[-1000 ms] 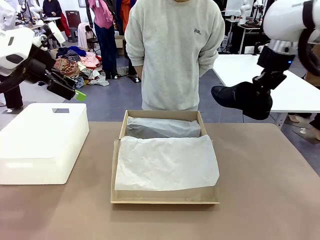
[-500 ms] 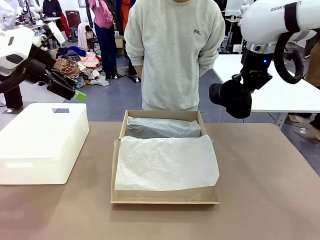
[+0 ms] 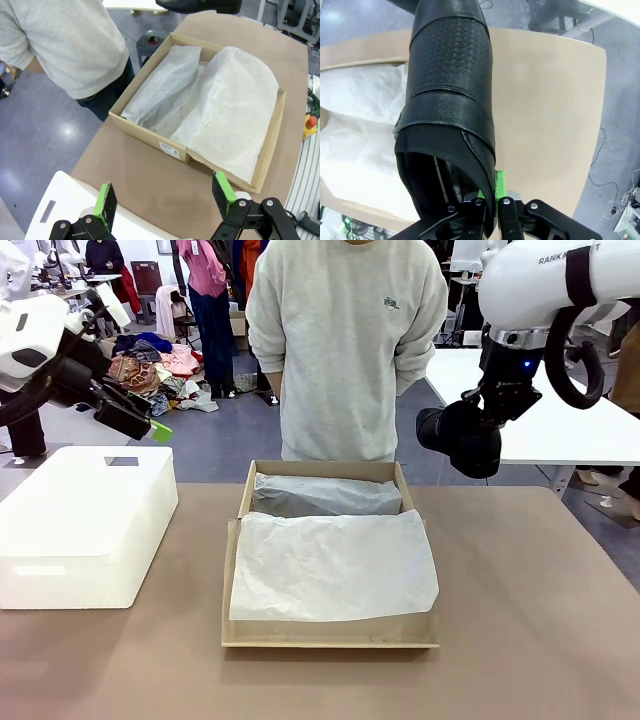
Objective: Pack the shoes into the box.
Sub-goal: Place the other shoe of the Shoes into the Shoes Box.
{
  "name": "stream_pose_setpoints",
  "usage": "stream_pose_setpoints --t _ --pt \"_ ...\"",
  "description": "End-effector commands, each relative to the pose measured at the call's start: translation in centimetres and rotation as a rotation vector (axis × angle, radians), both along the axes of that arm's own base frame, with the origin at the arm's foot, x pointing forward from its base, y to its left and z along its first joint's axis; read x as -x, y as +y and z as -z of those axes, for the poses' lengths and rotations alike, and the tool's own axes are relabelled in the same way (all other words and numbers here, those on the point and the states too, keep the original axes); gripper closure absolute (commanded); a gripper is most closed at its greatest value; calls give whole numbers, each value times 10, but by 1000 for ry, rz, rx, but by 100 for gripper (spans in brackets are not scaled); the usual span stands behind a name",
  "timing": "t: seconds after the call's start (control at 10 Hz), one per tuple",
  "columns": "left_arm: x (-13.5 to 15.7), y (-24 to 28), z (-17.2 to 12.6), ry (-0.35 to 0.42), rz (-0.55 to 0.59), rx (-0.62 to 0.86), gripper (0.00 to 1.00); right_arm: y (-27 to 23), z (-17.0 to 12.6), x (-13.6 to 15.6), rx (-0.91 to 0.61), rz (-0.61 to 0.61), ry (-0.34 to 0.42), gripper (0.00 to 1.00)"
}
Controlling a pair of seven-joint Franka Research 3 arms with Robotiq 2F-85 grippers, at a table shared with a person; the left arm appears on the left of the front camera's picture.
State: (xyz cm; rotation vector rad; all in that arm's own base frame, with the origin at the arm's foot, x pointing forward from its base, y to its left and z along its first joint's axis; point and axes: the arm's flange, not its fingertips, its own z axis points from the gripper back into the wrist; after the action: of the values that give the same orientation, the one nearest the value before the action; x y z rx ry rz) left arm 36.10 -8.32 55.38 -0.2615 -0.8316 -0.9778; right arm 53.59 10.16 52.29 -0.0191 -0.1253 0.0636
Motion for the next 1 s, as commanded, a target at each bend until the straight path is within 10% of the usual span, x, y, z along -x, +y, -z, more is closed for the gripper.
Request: stream_pose_setpoints --t 0.0,0.9 --pt "0 1 2 -4 16 12 0 -1 -4 1 0 6 -6 100" --pt "0 1 2 -4 16 12 0 105 -45 37 -22 781 -89 100"
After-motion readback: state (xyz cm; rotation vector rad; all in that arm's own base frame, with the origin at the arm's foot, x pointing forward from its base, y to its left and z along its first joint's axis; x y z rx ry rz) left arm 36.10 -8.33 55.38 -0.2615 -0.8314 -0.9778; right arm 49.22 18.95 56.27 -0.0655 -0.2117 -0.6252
